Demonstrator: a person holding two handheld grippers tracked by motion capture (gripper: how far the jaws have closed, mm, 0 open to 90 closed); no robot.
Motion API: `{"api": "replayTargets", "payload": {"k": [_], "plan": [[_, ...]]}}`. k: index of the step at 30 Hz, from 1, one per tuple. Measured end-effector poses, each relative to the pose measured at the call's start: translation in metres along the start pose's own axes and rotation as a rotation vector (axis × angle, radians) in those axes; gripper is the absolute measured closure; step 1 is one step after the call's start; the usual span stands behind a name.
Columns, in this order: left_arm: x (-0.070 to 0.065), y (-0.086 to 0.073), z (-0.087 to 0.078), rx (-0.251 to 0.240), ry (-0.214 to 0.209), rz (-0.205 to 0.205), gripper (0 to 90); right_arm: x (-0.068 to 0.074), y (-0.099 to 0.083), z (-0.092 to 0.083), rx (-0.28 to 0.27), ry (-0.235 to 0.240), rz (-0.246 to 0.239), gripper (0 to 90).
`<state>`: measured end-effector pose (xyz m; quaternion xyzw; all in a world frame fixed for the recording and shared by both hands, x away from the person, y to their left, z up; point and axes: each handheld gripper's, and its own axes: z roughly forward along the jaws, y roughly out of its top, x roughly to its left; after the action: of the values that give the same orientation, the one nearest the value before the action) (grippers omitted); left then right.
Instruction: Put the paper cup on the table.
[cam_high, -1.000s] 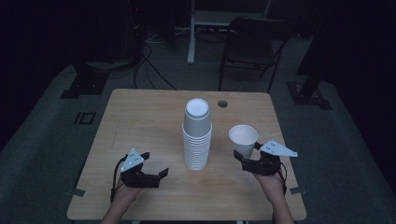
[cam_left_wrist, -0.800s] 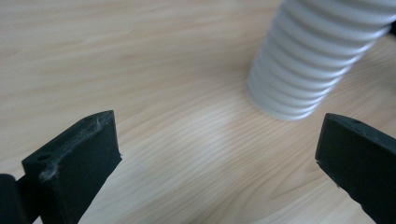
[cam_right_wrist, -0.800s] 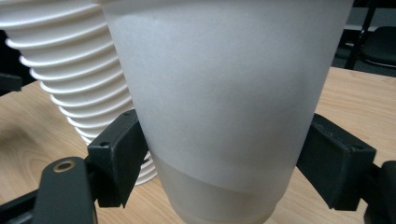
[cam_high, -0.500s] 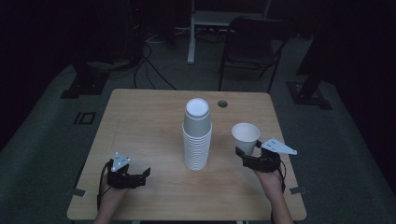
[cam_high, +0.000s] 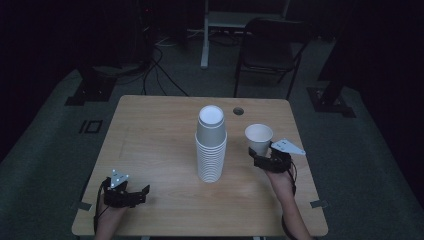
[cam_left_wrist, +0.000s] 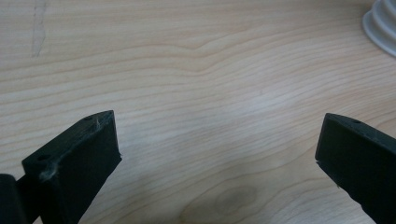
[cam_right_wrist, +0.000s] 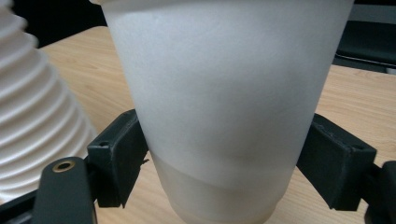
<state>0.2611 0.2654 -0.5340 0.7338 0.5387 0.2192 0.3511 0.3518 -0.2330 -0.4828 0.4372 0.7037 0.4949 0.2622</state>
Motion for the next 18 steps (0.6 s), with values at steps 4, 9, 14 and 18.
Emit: {"api": "replayTargets", "payload": {"k": [4, 9, 14, 18], "plan": [[0.002, -0.004, 0.002, 0.010, -0.002, -0.006, 0.0, -0.002, -0.003, 0.013, 0.017, -0.013, 0.011, 20.6], [0.002, -0.007, 0.002, 0.012, -0.001, -0.007, 0.0, -0.004, -0.010, 0.028, 0.029, -0.036, 0.023, 20.6], [0.001, -0.007, 0.002, 0.010, -0.001, 0.001, 0.0, -0.006, -0.015, 0.039, 0.066, -0.056, 0.024, 20.6], [0.000, -0.007, 0.002, 0.015, -0.001, 0.010, 0.0, -0.008, -0.020, 0.046, 0.094, -0.060, 0.029, 20.6]]}}
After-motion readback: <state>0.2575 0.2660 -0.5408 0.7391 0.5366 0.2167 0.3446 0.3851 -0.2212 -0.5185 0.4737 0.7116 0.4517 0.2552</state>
